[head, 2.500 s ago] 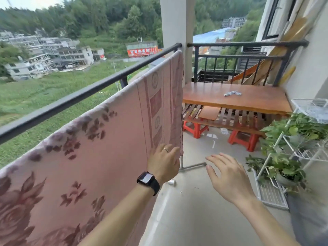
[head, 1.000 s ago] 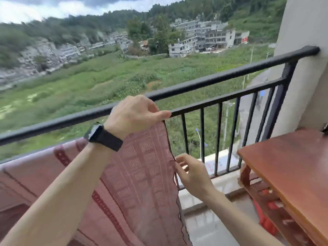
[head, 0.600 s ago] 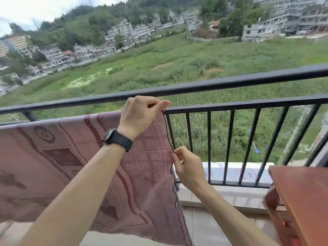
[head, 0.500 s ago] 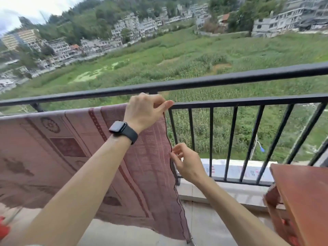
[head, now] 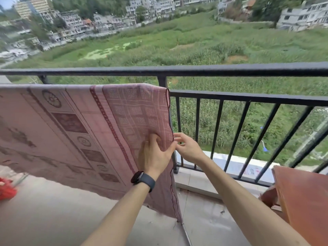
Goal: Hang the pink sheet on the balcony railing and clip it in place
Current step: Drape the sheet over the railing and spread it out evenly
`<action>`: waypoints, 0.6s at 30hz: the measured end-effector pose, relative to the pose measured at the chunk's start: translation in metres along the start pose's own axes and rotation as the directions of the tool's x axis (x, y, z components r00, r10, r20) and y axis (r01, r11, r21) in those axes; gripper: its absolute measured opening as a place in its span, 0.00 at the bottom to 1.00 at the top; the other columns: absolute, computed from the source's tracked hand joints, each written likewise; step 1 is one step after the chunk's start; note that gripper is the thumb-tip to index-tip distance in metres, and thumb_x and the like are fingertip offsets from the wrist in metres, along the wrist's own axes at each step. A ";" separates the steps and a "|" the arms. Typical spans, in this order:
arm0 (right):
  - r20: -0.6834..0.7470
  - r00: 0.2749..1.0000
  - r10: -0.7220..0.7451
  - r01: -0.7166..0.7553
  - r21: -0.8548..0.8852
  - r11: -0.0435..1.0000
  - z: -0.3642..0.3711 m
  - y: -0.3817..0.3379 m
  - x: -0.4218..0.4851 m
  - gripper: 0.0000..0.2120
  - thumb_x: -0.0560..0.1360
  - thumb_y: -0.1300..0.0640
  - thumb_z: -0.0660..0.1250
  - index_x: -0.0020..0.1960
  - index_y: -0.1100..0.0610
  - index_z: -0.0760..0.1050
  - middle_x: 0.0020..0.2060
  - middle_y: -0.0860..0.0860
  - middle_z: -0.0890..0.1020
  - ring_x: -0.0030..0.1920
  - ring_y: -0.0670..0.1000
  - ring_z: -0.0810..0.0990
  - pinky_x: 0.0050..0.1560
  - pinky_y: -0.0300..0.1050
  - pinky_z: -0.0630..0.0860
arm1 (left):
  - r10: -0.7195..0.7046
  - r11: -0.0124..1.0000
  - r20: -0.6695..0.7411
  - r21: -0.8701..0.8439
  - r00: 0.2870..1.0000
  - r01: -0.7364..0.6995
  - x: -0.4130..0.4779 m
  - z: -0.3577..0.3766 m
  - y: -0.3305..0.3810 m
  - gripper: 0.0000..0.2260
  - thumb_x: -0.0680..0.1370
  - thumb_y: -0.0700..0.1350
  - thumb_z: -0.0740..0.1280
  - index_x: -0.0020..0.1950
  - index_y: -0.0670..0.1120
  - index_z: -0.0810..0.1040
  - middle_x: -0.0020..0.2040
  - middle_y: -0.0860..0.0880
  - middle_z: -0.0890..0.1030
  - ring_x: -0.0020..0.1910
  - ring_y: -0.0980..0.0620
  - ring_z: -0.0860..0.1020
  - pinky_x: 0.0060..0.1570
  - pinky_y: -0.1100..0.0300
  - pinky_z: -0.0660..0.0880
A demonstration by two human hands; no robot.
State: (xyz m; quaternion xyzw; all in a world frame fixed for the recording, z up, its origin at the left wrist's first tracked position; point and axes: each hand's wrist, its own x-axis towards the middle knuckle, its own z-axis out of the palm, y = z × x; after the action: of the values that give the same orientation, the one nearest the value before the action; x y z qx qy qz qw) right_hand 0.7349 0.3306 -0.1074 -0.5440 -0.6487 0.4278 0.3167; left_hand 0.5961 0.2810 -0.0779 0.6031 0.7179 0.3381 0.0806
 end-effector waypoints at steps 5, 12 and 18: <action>0.080 0.997 0.005 -0.005 -0.004 1.000 0.008 0.027 0.013 0.08 0.76 0.50 0.71 0.55 0.48 0.82 0.48 0.47 0.86 0.50 0.46 0.84 0.57 0.51 0.80 | 0.065 0.978 0.049 0.195 0.997 -0.073 0.011 0.018 -0.027 0.24 0.74 0.67 0.61 0.54 0.48 0.75 0.46 0.45 0.82 0.47 0.41 0.80 0.42 0.52 0.77; 0.253 0.967 -0.009 0.006 0.013 1.000 0.008 0.036 0.043 0.14 0.75 0.59 0.68 0.45 0.38 0.78 0.44 0.40 0.83 0.45 0.45 0.83 0.55 0.46 0.78 | -0.031 0.977 0.038 0.211 0.999 0.023 0.018 0.005 -0.071 0.15 0.77 0.55 0.66 0.39 0.45 0.75 0.34 0.43 0.80 0.33 0.38 0.78 0.30 0.58 0.64; 0.434 0.899 -0.061 0.032 0.074 0.997 0.000 0.029 0.065 0.17 0.74 0.66 0.65 0.33 0.48 0.80 0.29 0.40 0.78 0.34 0.43 0.73 0.39 0.39 0.69 | -0.253 0.942 -0.059 0.212 0.966 0.260 0.010 0.008 -0.045 0.08 0.77 0.51 0.67 0.41 0.47 0.76 0.35 0.44 0.81 0.37 0.39 0.78 0.33 0.58 0.66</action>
State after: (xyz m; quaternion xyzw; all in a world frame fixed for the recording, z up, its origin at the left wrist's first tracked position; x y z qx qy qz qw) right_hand 0.7338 0.3956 -0.1373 -0.4081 -0.7018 0.5518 0.1910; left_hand 0.5607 0.2908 -0.1073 0.5046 0.8241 0.2532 0.0464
